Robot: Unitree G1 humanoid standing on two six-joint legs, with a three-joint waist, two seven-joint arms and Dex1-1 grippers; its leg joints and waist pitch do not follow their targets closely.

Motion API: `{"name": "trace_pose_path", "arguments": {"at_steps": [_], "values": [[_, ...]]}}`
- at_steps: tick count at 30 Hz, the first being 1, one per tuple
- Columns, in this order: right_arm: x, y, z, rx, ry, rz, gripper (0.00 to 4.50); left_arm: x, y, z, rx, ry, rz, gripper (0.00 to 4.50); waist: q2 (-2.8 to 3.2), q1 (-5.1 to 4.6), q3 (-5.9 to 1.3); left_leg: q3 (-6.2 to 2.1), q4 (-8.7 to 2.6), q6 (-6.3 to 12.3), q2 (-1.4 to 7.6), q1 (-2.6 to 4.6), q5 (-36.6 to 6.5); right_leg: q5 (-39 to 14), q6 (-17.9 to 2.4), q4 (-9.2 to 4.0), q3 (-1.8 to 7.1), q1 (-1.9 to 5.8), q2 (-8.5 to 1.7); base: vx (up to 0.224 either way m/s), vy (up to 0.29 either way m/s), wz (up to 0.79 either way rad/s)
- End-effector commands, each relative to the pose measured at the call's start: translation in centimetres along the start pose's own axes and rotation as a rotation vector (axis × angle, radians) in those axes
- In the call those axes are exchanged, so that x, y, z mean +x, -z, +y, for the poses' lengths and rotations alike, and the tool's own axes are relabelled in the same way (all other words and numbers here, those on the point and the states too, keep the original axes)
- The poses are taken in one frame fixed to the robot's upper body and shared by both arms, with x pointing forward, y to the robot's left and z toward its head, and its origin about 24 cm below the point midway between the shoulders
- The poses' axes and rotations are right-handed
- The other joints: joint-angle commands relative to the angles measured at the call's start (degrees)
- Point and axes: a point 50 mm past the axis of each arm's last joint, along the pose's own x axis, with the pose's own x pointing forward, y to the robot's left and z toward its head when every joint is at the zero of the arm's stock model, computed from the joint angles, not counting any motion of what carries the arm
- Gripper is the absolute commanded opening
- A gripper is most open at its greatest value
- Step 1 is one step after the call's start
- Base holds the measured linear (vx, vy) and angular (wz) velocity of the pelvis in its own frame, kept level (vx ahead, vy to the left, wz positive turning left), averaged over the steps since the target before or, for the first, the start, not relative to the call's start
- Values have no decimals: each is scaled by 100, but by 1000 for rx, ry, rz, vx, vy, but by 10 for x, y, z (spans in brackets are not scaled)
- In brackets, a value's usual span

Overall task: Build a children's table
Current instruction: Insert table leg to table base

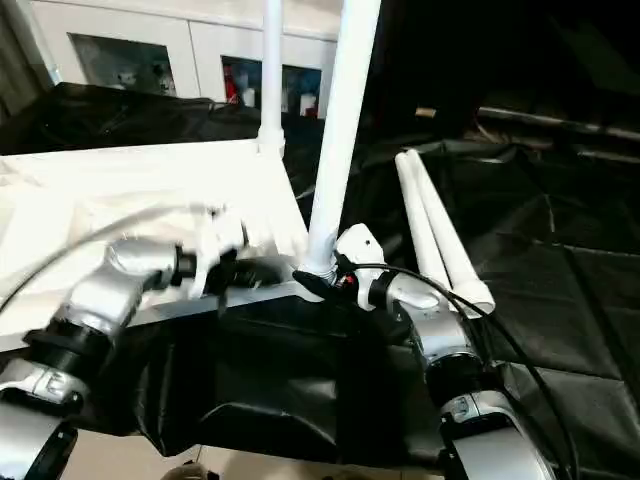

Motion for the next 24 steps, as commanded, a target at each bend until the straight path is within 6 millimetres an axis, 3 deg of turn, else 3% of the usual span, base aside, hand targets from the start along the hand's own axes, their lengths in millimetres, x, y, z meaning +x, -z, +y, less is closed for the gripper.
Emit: {"name": "trace_pose_path", "arguments": {"at_steps": [1, 5, 10, 16, 17, 21, 24], "values": [[-4, 27, 8, 58, -15, 111, 288, -4, -21, 2, 14, 21, -122, 106, 44, -22, -338, 4, -348, 83, 110, 34, -1475, -1503, -1164, -452, 264, 272, -409, 0, 0, 0], [-4, 26, 8, 58, -16, 110, 288, -4, -28, 3, 8, 18, -169, 145, 39, -33, -327, 2, -358, 84, 112, 45, -1587, -1701, -1079, -475, 260, 259, -395, 0, 0, 0], [-2, 26, 8, 55, -20, 107, 288, 2, -55, 5, -30, 9, -343, 181, 29, -25, -333, 9, -349, 99, 104, 39, -1546, -1650, -1112, -475, 258, 262, -389, 0, 0, 0], [-1, 25, 8, 54, -21, 104, 288, 12, -58, 12, -2, -45, -317, 233, 28, -42, -345, 2, -347, 161, 96, 16, -1419, -1537, -1032, -469, 262, 283, -382, 0, 0, 0], [-1, 25, 8, 54, -21, 104, 288, 14, -60, 12, -2, -44, -320, 259, 25, -44, -346, 7, -341, 166, 95, 22, -1421, -1511, -1040, -472, 260, 277, -377, 0, 0, 0], [-1, 25, 7, 53, -21, 104, 288, 21, -67, 10, -8, -22, -343, 268, 30, -49, -342, 4, -349, 156, 105, 27, -1498, -1535, -1097, -478, 257, 278, -383, 0, 0, 0], [-1, 26, 8, 53, -23, 105, 288, 26, -71, 10, 3, -22, -357, 307, 26, -44, -328, 1, -356, 151, 105, 36, -1602, -1703, -1079, -499, 254, 268, -386, 0, 0, 0]]}}
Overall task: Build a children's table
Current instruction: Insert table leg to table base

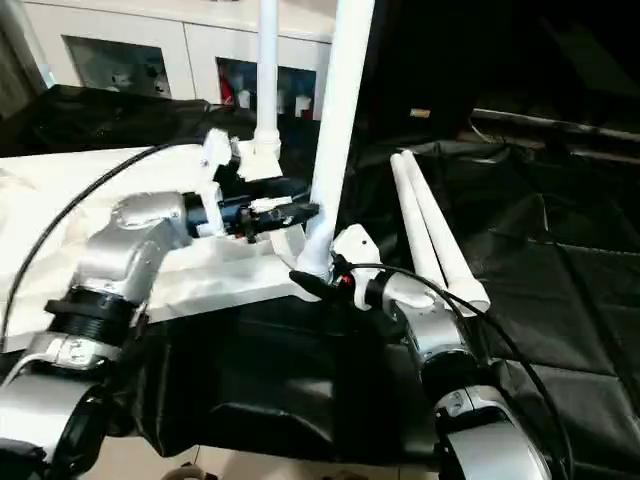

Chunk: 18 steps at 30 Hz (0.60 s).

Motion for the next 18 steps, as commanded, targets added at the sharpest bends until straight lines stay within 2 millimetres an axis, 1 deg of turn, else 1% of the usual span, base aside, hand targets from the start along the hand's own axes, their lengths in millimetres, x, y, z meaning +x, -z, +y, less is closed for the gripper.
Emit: {"name": "trace_pose_path", "arguments": {"at_steps": [1, 2, 3, 5, 7, 8, 9, 10, 12, 13, 14, 15, 16, 18], "values": [[-4, 25, 7, 53, -19, 113, 288, 10, -8, 1, 28, 3, -21, 321, 32, -23, -318, 4, -354, 159, 95, 27, -1640, -1823, -1029, -518, 253, 260, -386, 0, 0, 0], [-4, 25, 7, 53, -21, 113, 288, 16, -12, 1, 16, 1, -61, 336, 24, -16, -320, 0, -352, 159, 91, 24, -1630, -1867, -998, -519, 252, 267, -391, 0, 0, 0], [-4, 25, 7, 53, -21, 113, 288, 16, -12, 1, 16, 1, -61, 347, 21, -15, -324, 4, -350, 165, 95, 22, -1594, -1831, -1008, -515, 255, 271, -394, 0, 0, 0], [-4, 25, 7, 52, -22, 113, 288, 20, -16, 0, -1, 16, -91, 352, 28, -8, -330, -3, -350, 177, 102, 12, -1527, -1689, -1052, -495, 254, 279, -400, 0, 0, 0], [-4, 25, 8, 51, -22, 113, 288, 22, -17, -2, -9, 29, -101, 359, 15, -17, -330, 3, -346, 211, 99, 5, -1487, -1596, -1090, -492, 254, 284, -394, 0, 0, 0], [-4, 25, 8, 50, -22, 113, 288, 23, -17, -3, -17, 40, -108, 361, 23, -28, -327, 5, -347, 223, 95, 2, -1497, -1580, -1102, -494, 253, 286, -390, 0, 0, 0], [-3, 25, 8, 49, -22, 113, 288, 25, -17, -5, -30, 56, -112, 343, 23, -31, -329, 7, -344, 234, 95, 10, -1503, -1598, -1112, -496, 251, 281, -388, 0, 0, 0], [-3, 25, 8, 48, -22, 112, 288, 26, -16, -6, -35, 69, -104, 333, 40, -31, -328, 5, -344, 236, 94, 10, -1503, -1596, -1120, -496, 251, 281, -388, 0, 0, 0], [-3, 25, 8, 46, -21, 112, 288, 28, -13, -6, -29, 59, -79, 325, 35, -40, -323, 1, -353, 237, 100, 11, -1549, -1626, -1116, -502, 248, 276, -381, 0, 0, 0], [-4, 25, 8, 46, -21, 112, 288, 29, -11, -5, -27, 50, -69, 311, 47, -44, -326, -4, -358, 222, 105, 16, -1588, -1640, -1112, -504, 247, 276, -384, 0, 0, 0], [-4, 25, 8, 45, -21, 112, 288, 29, -10, -4, -24, 41, -61, 295, 45, -49, -322, 0, -359, 227, 101, 16, -1598, -1645, -1107, -510, 247, 270, -374, 0, 0, 0], [-4, 25, 8, 45, -21, 112, 288, 29, -9, -4, -23, 33, -58, 295, 42, -54, -320, -3, -363, 229, 99, 19, -1641, -1702, -1084, -522, 247, 271, -375, 0, 0, 0], [-4, 25, 8, 45, -21, 112, 288, 30, -9, -3, -24, 30, -58, 278, 44, -56, -320, -8, -366, 221, 102, 16, -1647, -1708, -1081, -517, 246, 275, -380, 0, 0, 0], [-4, 26, 8, 44, -22, 113, 288, 30, -9, -2, -26, 12, -58, 273, 33, -64, -320, -8, -365, 212, 103, 13, -1675, -1724, -1076, -519, 246, 274, -379, 0, 0, 0]]}}
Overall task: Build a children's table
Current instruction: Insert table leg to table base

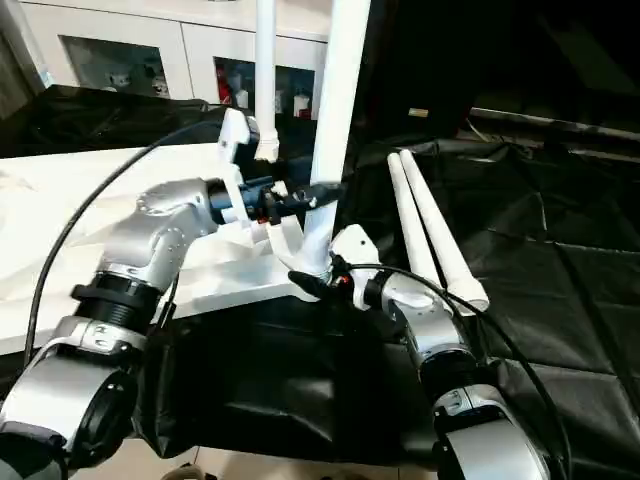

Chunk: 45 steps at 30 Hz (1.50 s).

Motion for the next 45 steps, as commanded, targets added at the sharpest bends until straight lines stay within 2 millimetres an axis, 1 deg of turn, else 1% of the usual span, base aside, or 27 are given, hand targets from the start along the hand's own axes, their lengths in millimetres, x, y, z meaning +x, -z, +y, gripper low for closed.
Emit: {"name": "trace_pose_path", "arguments": {"at_steps": [1, 3, 6, 7, 8, 10, 16, 20, 21, 23, 24, 25, 26, 27, 28, 30, 31, 32, 34, 36, 37, 39, 40, 43, 44, 45], "values": [[-5, 26, 7, 53, -16, 117, 288, 9, -6, -2, 22, 16, 6, 264, 39, -2, -321, -6, -362, 216, 104, 15, -1665, -1717, -1086, -506, 249, 276, -388, 0, 0, 0], [-5, 26, 8, 52, -17, 118, 288, 10, -7, -3, 17, 22, 5, 237, 30, -6, -317, -4, -363, 236, 105, 10, -1643, -1725, -1102, -509, 250, 274, -392, 0, 0, 0], [-5, 25, 8, 48, -17, 115, 288, 12, -8, -4, -4, 39, -6, 220, 48, -16, -312, -6, -368, 224, 109, 22, -1718, -1809, -1093, -522, 248, 262, -391, 0, 0, 0], [-5, 24, 7, 48, -17, 114, 288, 13, -8, -5, -8, 44, -8, 209, 44, -18, -313, -6, -368, 222, 110, 21, -1712, -1794, -1096, -520, 249, 262, -389, 0, 0, 0], [-5, 24, 7, 48, -17, 114, 288, 13, -8, -5, -8, 44, -8, 209, 55, -21, -312, -8, -373, 218, 114, 20, -1718, -1756, -1111, -519, 251, 261, -386, 0, 0, 0], [-5, 24, 7, 43, -12, 114, 288, 13, -7, -4, -3, 43, -2, 192, 48, -25, -307, -10, -375, 225, 108, 11, -1736, -1778, -1111, -520, 249, 267, -387, 0, 0, 0], [-5, 24, 6, 39, -4, 117, 288, 14, -4, -5, -7, 50, 14, 186, 52, -28, -300, -12, -382, 209, 114, 15, -1793, -1905, -1074, -538, 252, 254, -394, 0, 0, 0], [-4, 24, 5, 29, 27, 122, 288, 15, -3, -6, -8, 55, 22, 186, 56, -40, -292, -17, -390, 185, 114, 23, -1895, -2035, -1042, -555, 251, 242, -395, 0, 0, 0], [-4, 24, 4, 30, 32, 122, 288, 15, -3, -6, -8, 55, 22, 186, 68, -44, -287, -19, -393, 175, 113, 23, -1924, -2072, -1033, -560, 252, 236, -392, 0, 0, 0], [-4, 24, 4, 30, 32, 122, 288, 15, -3, -6, -8, 55, 22, 186, 65, -48, -283, -21, -398, 165, 114, 25, -1976, -2119, -1025, -564, 251, 231, -390, 0, 0, 0], [-5, 21, 2, 54, 41, 106, 344, 16, -2, -7, -8, 58, 28, 186, 67, -49, -282, -22, -399, 162, 116, 31, -2001, -2148, -1021, -569, 250, 227, -392, 0, 0, 0], [-6, 19, 0, 80, 38, 86, 358, 17, -1, -7, -6, 62, 36, 186, 83, -57, -282, -24, -399, 160, 110, 34, -2053, -2179, -1008, -578, 252, 228, -385, 0, 0, 0], [-6, 18, 0, 85, 36, 82, 358, 17, -1, -7, -5, 63, 38, 186, 80, -56, -286, -24, -399, 159, 112, 32, -2041, -2163, -1009, -576, 255, 228, -386, 0, 0, 0], [-6, 18, 0, 90, 34, 76, 364, 17, -1, -7, -4, 64, 41, 186, 83, -52, -294, -21, -401, 176, 119, 38, -2006, -2055, -1052, -570, 260, 230, -391, 0, 0, 0], [-7, 16, -1, 96, 29, 64, 378, 17, 0, -8, -1, 68, 47, 186, 74, -53, -294, -23, -399, 184, 122, 29, -1984, -1985, -1074, -559, 260, 237, -388, 0, 0, 0], [-8, 15, -1, 98, 29, 56, 400, 17, 0, -7, 0, 69, 49, 185, 87, -48, -314, -13, -389, 227, 120, 2, -1758, -1622, -1160, -524, 263, 262, -393, 0, 0, 0], [-8, 14, -2, 101, 27, 46, 400, 17, 0, -7, 1, 68, 52, 185, 80, -45, -320, -5, -379, 243, 115, -5, -1653, -1462, -1204, -508, 266, 275, -392, 0, 0, 0], [-8, 14, -2, 101, 27, 46, 411, 17, 0, -7, 1, 68, 52, 185, 80, -46, -321, -6, -379, 255, 114, -10, -1597, -1383, -1223, -498, 265, 283, -389, 0, 0, 0], [-11, 9, -4, 100, 28, 19, 442, 17, 1, -7, 6, 69, 61, 185, 89, -41, -330, 2, -369, 311, 109, -22, -1406, -1116, -1287, -475, 261, 304, -386, 0, 0, 0], [-14, 5, -6, 92, 24, -1, 449, 17, 1, -7, 8, 69, 65, 184, 85, -36, -336, 7, -361, 352, 114, -15, -1328, -970, -1335, -462, 259, 309, -385, 0, 0, 0], [-17, -1, -9, 88, 26, -25, 450, 17, 1, -7, 10, 75, 69, 184, 93, -20, -339, 11, -354, 384, 114, -15, -1263, -874, -1352, -459, 261, 318, -383, 0, 0, 0], [-18, -3, -10, 89, 26, -31, 450, 17, 1, -7, 11, 77, 71, 184, 94, -24, -336, 12, -353, 398, 117, -29, -1214, -780, -1398, -448, 256, 321, -387, 0, 0, 0], [-18, -3, -10, 89, 26, -31, 450, 17, 1, -7, 11, 77, 71, 184, 96, -21, -333, 14, -355, 399, 116, -23, -1223, -795, -1399, -455, 252, 321, -385, 0, 0, 0], [-24, -14, -15, 56, 22, -65, 450, 17, 1, -7, 11, 74, 69, 184, 79, -22, -322, 18, -350, 388, 111, -20, -1280, -989, -1343, -468, 255, 321, -392, 0, 0, 0], [-27, -18, -16, 53, 10, -80, 450, 17, 1, -7, 12, 73, 68, 184, 83, -9, -320, 16, -355, 394, 112, -12, -1275, -1016, -1318, -478, 253, 324, -386, 0, 0, 0], [-27, -18, -16, 53, 10, -80, 450, 17, 1, -7, 12, 73, 68, 184, 76, -4, -319, 17, -351, 421, 111, -18, -1248, -1002, -1300, -474, 257, 330, -384, 0, 0, 0]]}}
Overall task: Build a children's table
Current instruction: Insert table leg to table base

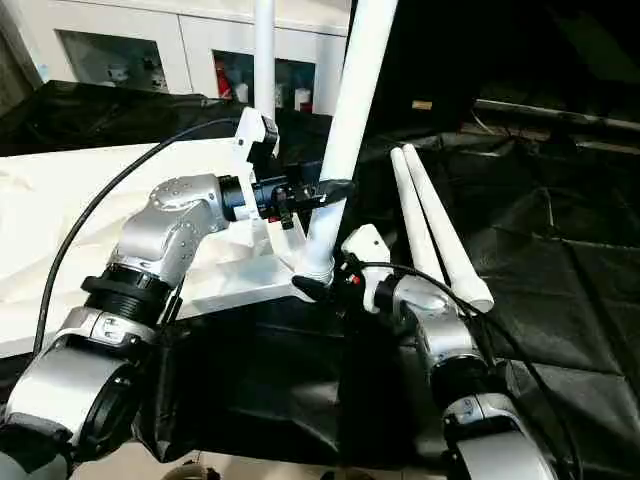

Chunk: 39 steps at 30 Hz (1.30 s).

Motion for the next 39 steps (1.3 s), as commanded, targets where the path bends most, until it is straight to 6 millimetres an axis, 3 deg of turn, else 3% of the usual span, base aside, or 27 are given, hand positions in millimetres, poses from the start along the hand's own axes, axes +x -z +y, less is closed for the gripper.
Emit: {"name": "trace_pose_path", "arguments": {"at_steps": [1, 14, 16, 18, 31, 39], "values": [[-7, -12, -6, 1, -4, -44, 450, 4, 8, -2, -19, 18, 47, 184, 7, 16, -361, 13, -319, 429, 114, 19, -1244, -1024, -1291, -442, 257, 357, -387, 0, 0, 0], [-7, -30, -8, 104, -62, -74, 450, -4, 8, 1, -17, 3, 46, 184, -19, 64, -367, 14, -307, 397, 111, 18, -1078, -1099, -1243, -435, 252, 347, -398, 0, 0, 0], [-6, -31, -7, 117, -66, -66, 417, -5, 8, 1, -17, 1, 46, 184, -41, 73, -370, 15, -306, 385, 117, 17, -1056, -1076, -1222, -431, 251, 346, -402, 0, 0, 0], [-5, -31, -7, 123, -67, -64, 417, -5, 8, 1, -17, 1, 46, 184, -36, 85, -369, 17, -304, 379, 114, 18, -1043, -1086, -1219, -430, 253, 348, -412, 0, 0, 0], [7, -33, -5, 139, -89, -42, 295, -10, 9, 1, -20, 1, 56, 184, -31, 122, -374, 21, -303, 325, 116, 23, -957, -947, -1229, -405, 258, 346, -417, 0, 0, 0], [4, -29, -5, 106, -99, 10, 227, -10, 10, 1, -17, 3, 65, 184, -16, 124, -381, 22, -295, 312, 112, 22, -912, -856, -1233, -392, 258, 353, -409, 0, 0, 0]]}}
